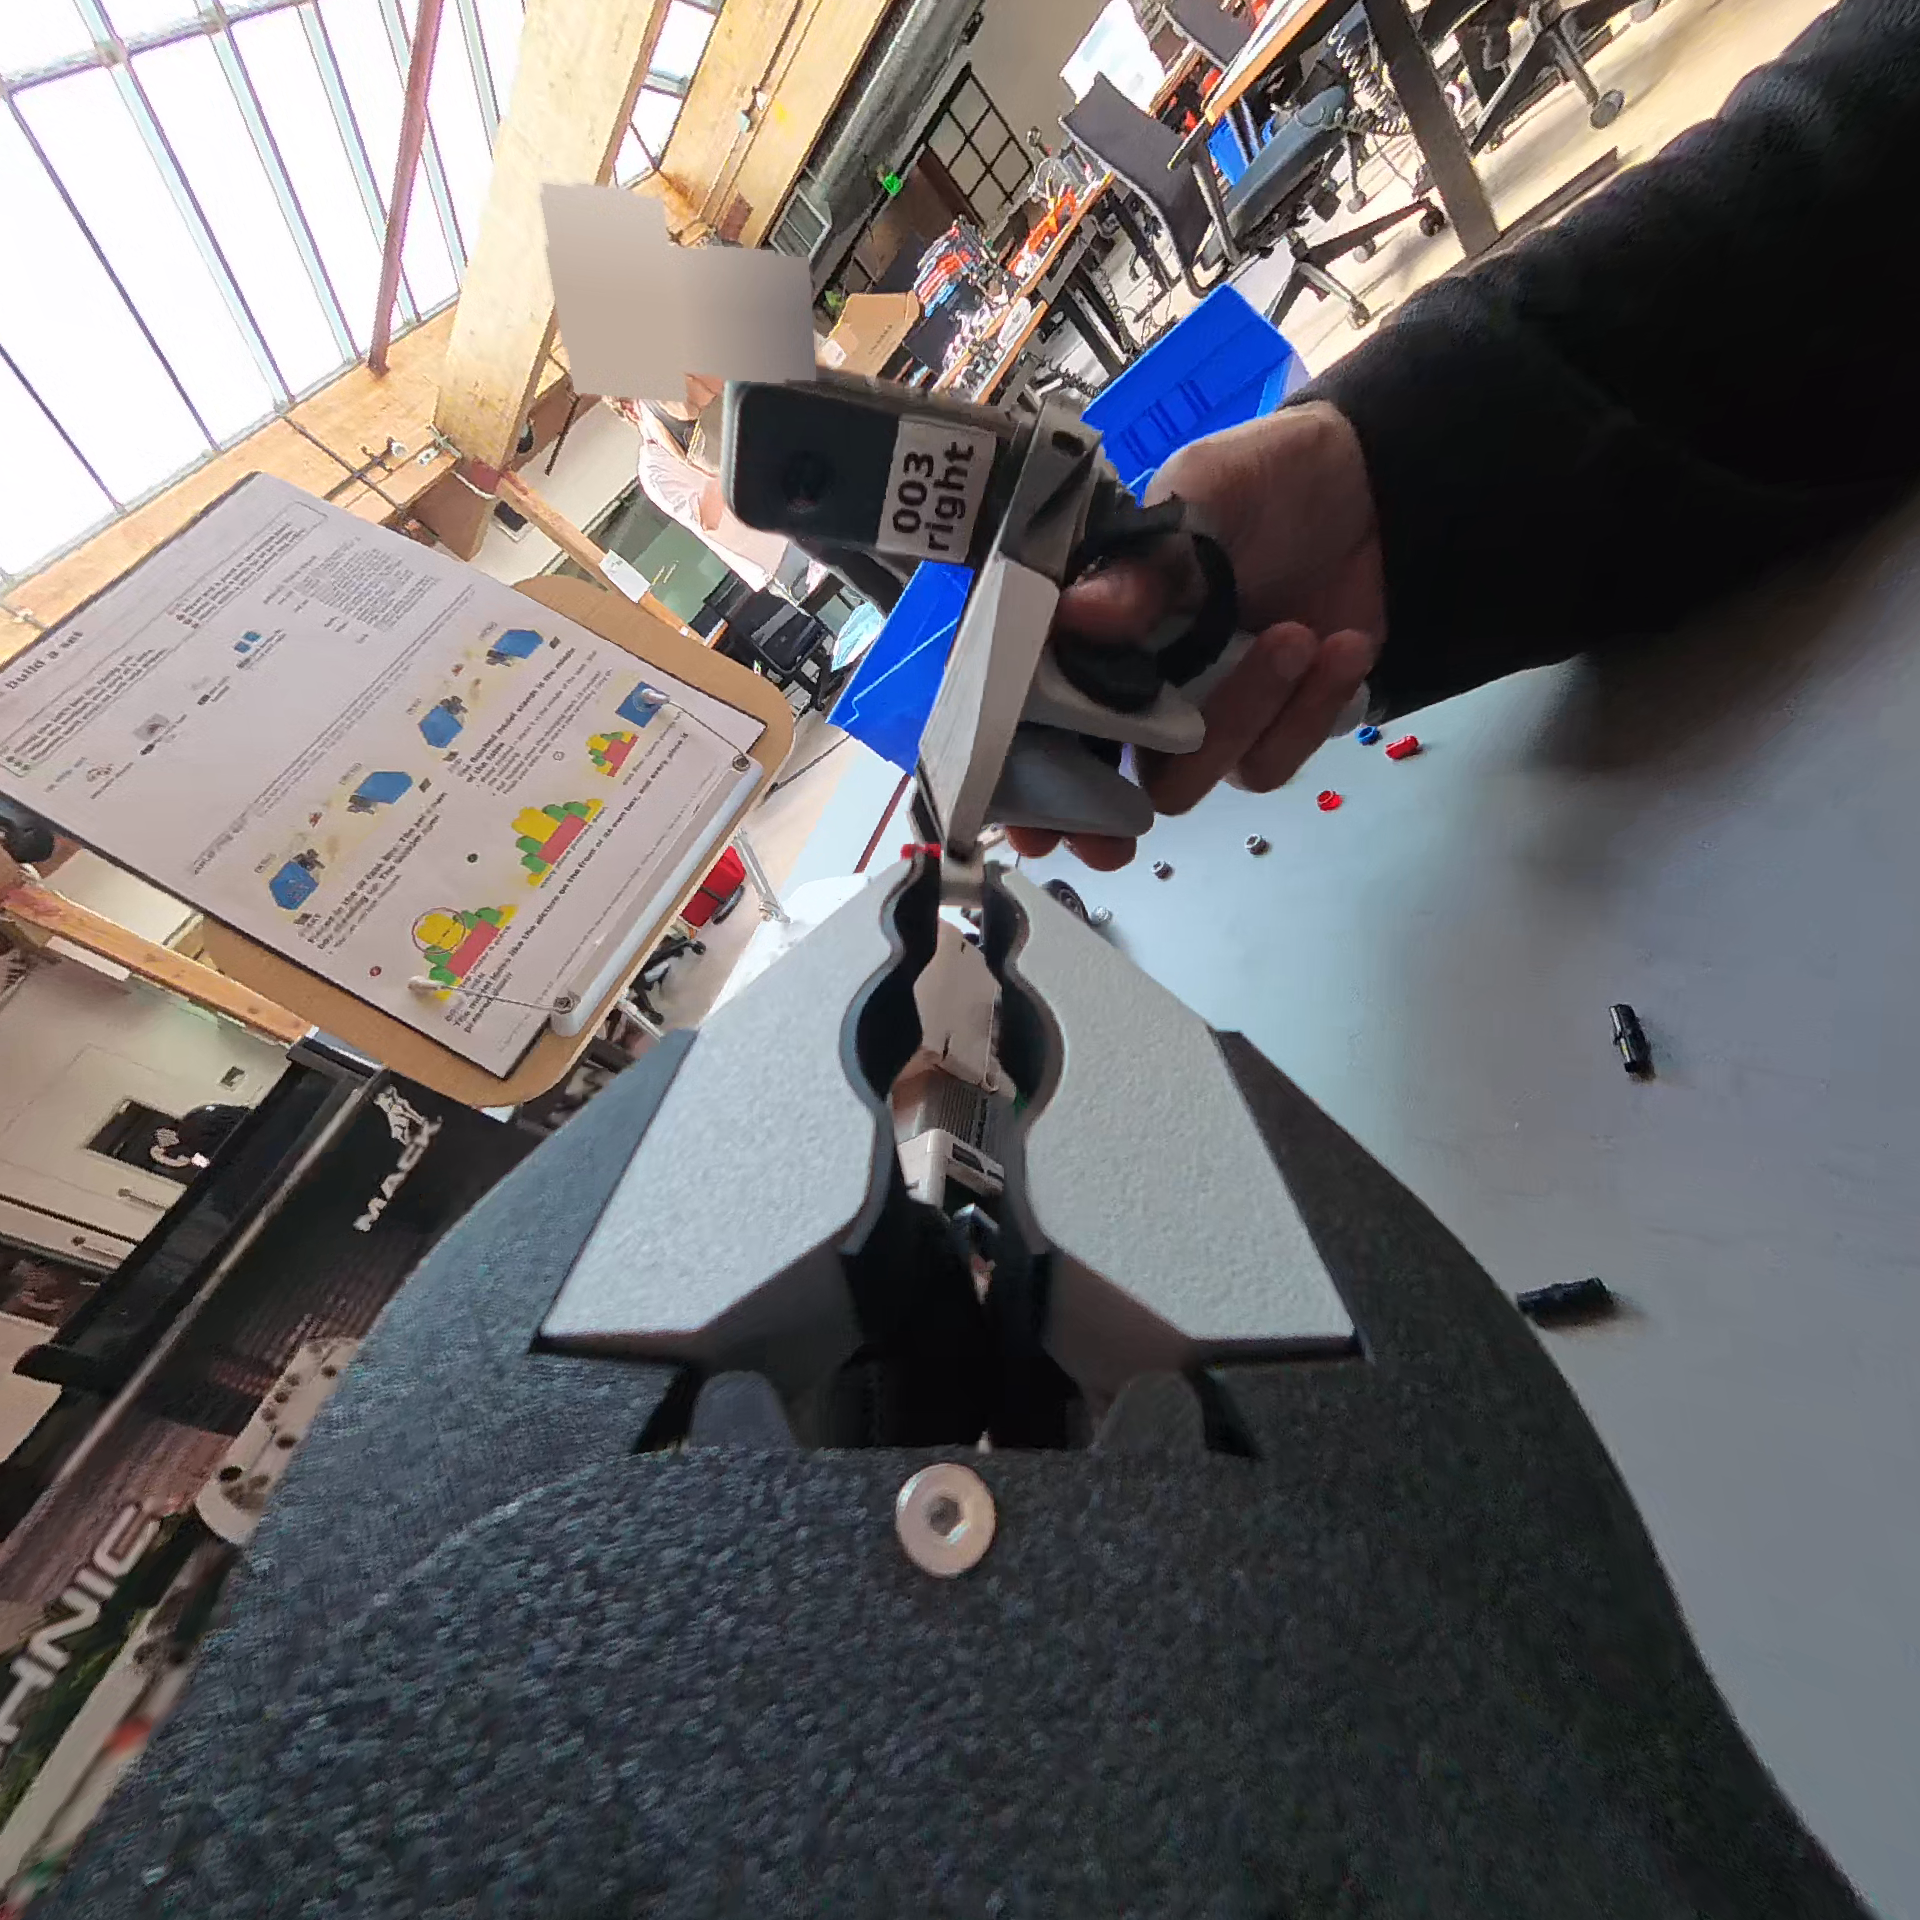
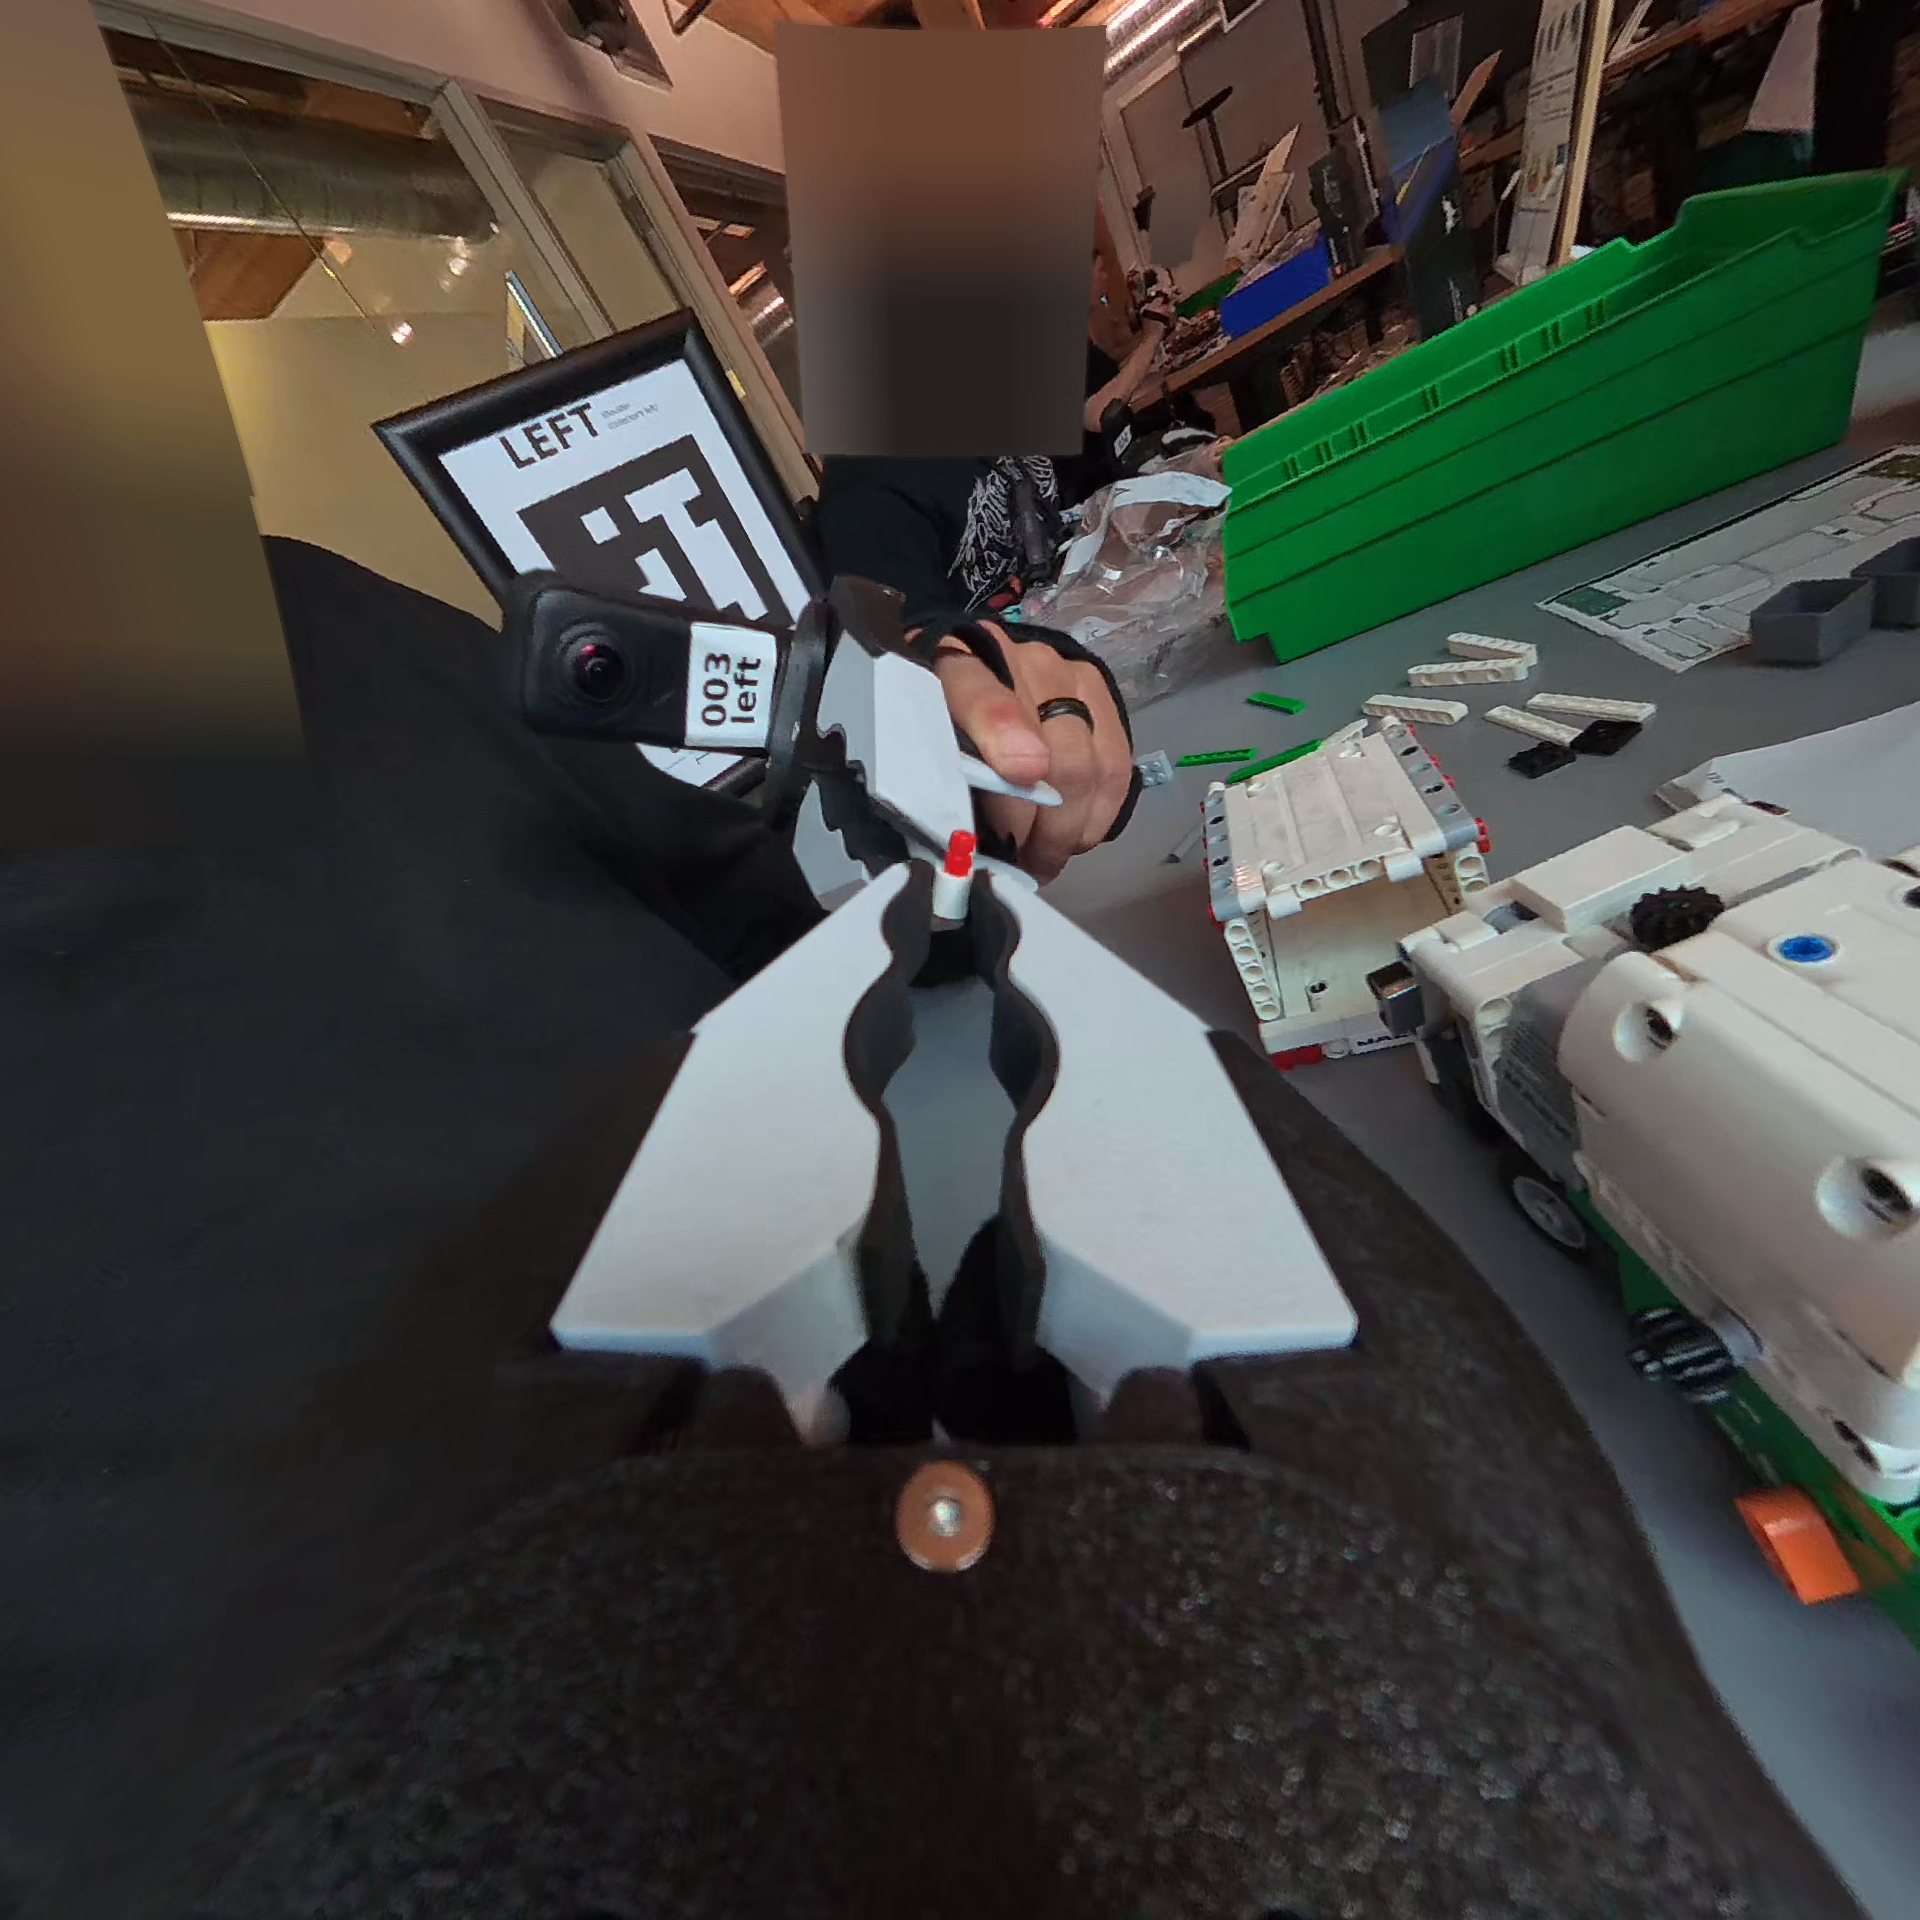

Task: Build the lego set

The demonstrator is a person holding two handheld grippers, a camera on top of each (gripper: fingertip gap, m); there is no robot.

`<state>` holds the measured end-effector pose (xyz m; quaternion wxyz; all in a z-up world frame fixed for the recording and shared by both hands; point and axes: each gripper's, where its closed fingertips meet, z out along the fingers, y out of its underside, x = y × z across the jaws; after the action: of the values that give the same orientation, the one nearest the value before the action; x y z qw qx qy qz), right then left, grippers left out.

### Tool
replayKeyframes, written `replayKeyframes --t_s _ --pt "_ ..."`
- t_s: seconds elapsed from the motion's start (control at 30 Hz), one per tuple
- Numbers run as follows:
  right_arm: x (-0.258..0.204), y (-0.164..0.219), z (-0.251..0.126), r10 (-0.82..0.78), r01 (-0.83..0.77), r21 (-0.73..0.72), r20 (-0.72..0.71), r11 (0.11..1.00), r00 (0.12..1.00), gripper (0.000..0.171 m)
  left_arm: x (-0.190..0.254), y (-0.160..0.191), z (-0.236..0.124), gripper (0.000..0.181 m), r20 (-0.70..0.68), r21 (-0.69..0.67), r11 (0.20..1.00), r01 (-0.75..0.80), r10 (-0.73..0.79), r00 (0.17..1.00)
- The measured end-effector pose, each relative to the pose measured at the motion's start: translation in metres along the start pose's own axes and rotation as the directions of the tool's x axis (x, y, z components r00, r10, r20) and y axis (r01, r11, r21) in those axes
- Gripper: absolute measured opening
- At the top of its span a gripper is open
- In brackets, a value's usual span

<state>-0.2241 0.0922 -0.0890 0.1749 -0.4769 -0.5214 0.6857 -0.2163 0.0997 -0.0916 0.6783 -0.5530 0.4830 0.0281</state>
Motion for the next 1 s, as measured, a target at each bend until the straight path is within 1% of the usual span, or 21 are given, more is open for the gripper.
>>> replayKeyframes --t_s 0.1,0.17,0.27,0.37,0.6,0.73,0.83,0.9,1.0 --pt "0.008 -0.004 -0.004 -0.057 0.058 0.011 -0.074 0.998 0.996 0.006 -0.006 0.006 0.002 0.007 -0.007 -0.037 0.988 0.151 -0.151 0.988" --pt "0.013 -0.011 -0.009 -0.072 0.078 0.04 -0.123 0.996 0.99 0.006 -0.015 0.007 0.0 0.008 0.001 -0.023 0.967 0.252 -0.252 0.968" --pt "0.027 -0.017 -0.017 -0.105 0.12 0.047 -0.238 0.992 0.966 0.006 -0.031 0.001 -0.008 0.005 0.039 0.052 0.951 0.305 -0.307 0.951" --pt "0.035 -0.022 -0.024 -0.116 0.144 0.065 -0.318 0.988 0.941 0.006 -0.035 0.003 -0.009 0.005 0.045 0.053 0.932 0.358 -0.36 0.932" --pt "0.038 -0.021 -0.023 -0.101 0.133 0.08 -0.323 0.988 0.941 0.006 -0.036 0.018 -0.005 0.005 0.057 -0.01 0.925 0.379 -0.378 0.924" --pt "0.037 -0.018 -0.018 -0.054 0.086 0.1 -0.284 0.991 0.957 0.006 -0.03 0.023 -0.002 0.006 0.029 -0.041 0.917 0.397 -0.396 0.918" --pt "0.037 -0.015 -0.014 -0.048 0.076 0.094 -0.274 0.993 0.96 0.006 -0.026 0.024 0.0 0.006 0.015 -0.054 0.916 0.398 -0.398 0.917" --pt "0.036 -0.012 -0.011 -0.041 0.065 0.086 -0.262 0.994 0.964 0.006 -0.024 0.024 0.001 0.006 0.016 -0.059 0.923 0.381 -0.381 0.924" --pt "0.033 -0.01 -0.007 -0.03 0.052 0.084 -0.241 0.995 0.97 0.006 -0.021 0.025 0.003 0.01 0.041 -0.076 0.946 0.315 -0.312 0.949"
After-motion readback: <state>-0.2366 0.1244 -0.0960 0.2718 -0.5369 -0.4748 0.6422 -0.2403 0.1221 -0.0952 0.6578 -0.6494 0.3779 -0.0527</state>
